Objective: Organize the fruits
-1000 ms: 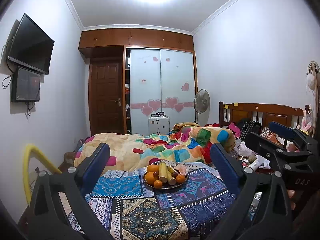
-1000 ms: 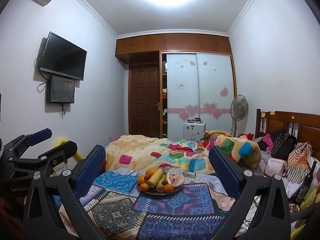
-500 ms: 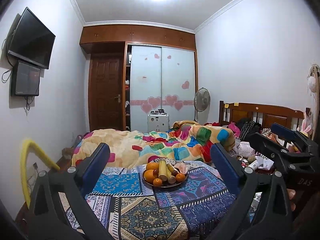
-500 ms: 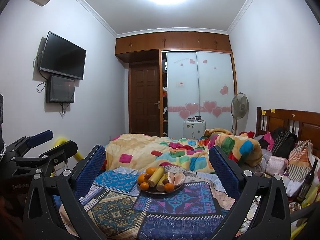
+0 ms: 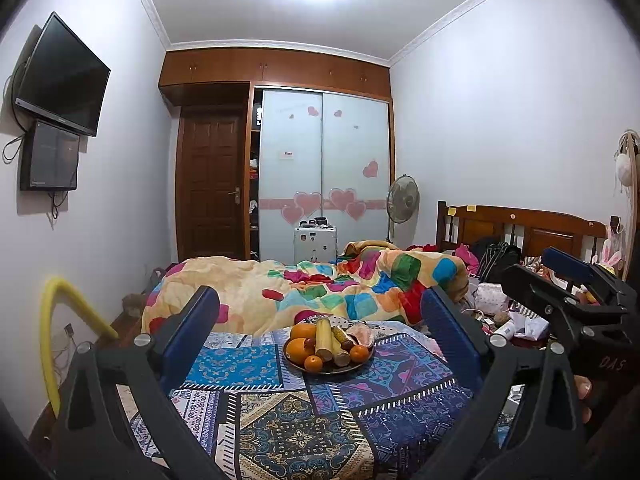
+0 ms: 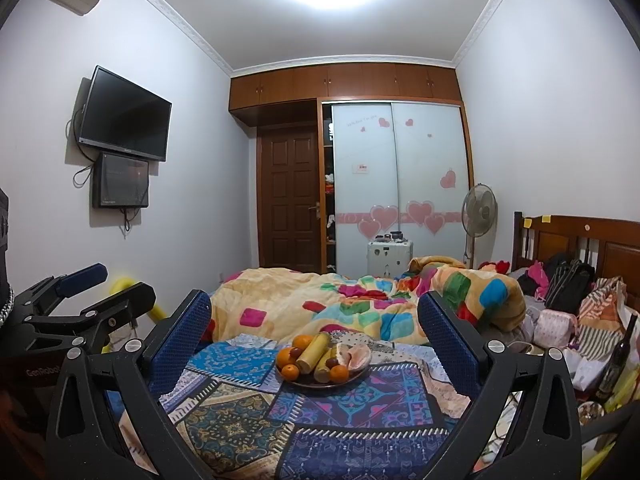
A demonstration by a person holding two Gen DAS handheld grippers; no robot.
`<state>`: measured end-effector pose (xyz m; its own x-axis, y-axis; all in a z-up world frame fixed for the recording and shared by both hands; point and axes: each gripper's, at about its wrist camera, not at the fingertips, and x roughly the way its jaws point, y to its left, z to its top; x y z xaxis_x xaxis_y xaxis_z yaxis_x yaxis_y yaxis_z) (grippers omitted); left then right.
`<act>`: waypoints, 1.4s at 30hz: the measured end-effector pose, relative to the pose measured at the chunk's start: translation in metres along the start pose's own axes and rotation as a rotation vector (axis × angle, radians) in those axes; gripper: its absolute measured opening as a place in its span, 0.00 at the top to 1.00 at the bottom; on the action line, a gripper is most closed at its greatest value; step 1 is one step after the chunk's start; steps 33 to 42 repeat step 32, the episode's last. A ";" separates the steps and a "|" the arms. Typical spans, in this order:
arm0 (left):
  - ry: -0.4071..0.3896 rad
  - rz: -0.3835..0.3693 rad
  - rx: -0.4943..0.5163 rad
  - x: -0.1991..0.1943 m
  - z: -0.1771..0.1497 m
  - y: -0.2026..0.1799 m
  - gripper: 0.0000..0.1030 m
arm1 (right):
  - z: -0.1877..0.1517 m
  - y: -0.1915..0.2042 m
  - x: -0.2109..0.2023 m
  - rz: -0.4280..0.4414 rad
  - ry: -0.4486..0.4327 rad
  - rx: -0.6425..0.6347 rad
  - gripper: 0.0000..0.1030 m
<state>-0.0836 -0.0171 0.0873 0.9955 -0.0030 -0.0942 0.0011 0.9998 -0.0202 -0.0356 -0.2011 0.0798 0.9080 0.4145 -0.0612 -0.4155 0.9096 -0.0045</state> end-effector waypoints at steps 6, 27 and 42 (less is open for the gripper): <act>0.003 -0.003 0.003 0.001 0.000 -0.001 0.01 | 0.000 0.001 0.000 0.000 0.002 0.005 0.00; 0.014 -0.013 0.016 0.006 -0.008 -0.003 0.01 | -0.002 -0.001 0.003 -0.002 0.018 0.020 0.00; 0.018 -0.018 0.008 0.007 -0.008 -0.003 0.01 | -0.002 -0.001 0.004 -0.005 0.025 0.023 0.00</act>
